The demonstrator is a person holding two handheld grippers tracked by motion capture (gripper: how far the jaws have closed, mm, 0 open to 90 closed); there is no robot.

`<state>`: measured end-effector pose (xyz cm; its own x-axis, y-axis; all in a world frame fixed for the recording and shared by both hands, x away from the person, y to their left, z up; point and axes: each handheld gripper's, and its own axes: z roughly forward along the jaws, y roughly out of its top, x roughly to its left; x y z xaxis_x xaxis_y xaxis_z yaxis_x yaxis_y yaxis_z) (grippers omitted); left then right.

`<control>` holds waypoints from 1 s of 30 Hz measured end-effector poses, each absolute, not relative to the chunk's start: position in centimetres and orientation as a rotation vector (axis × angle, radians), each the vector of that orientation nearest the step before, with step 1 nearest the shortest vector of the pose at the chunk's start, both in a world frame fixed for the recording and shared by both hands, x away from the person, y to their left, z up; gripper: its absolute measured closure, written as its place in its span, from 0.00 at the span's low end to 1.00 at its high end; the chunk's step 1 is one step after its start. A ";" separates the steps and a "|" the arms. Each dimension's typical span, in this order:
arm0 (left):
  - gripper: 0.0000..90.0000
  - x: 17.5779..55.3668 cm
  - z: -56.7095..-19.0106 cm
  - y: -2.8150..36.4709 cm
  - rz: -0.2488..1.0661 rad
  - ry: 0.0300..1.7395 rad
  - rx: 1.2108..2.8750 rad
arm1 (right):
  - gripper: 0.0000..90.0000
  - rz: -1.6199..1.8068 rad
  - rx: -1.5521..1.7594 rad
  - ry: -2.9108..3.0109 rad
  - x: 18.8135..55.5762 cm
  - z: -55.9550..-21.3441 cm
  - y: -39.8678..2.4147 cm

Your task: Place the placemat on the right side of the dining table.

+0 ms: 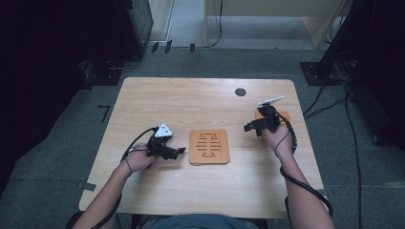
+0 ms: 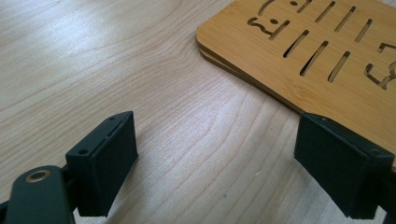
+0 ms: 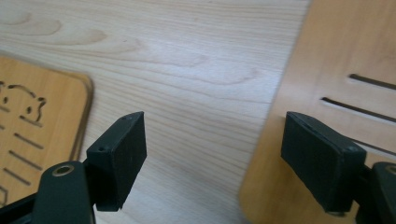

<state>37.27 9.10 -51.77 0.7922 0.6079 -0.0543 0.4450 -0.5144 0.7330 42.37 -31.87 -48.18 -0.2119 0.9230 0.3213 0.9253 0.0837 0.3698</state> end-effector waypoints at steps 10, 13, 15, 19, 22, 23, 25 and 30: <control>0.14 37.2 -51.8 9.1 0.273 0.775 2.200 | 0.25 -0.795 -1.904 -2.346 42.0 -48.1 -30.2; 0.14 37.2 -51.8 9.1 0.272 0.775 2.199 | 0.25 -0.793 -1.869 -2.374 41.9 -48.1 -29.6; 0.14 37.3 -51.8 9.1 0.268 0.776 2.199 | 0.25 -0.788 -1.858 -2.381 41.9 -48.1 -29.1; 0.14 37.2 -51.8 9.1 0.271 0.775 2.198 | 0.25 -0.797 -1.822 -2.397 41.7 -48.1 -28.2; 0.14 37.3 -51.8 9.1 0.268 0.776 2.199 | 0.25 -0.802 -1.786 -2.417 41.7 -48.2 -27.3; 0.14 37.3 -51.8 9.1 0.267 0.776 2.198 | 0.25 -0.802 -1.783 -2.420 41.7 -48.3 -27.1; 0.14 37.3 -51.8 9.1 0.268 0.776 2.198 | 0.25 -0.798 -1.764 -2.431 41.6 -48.3 -26.5; 0.14 37.3 -51.8 9.1 0.267 0.776 2.198 | 0.25 -0.784 -1.729 -2.444 41.5 -48.6 -25.5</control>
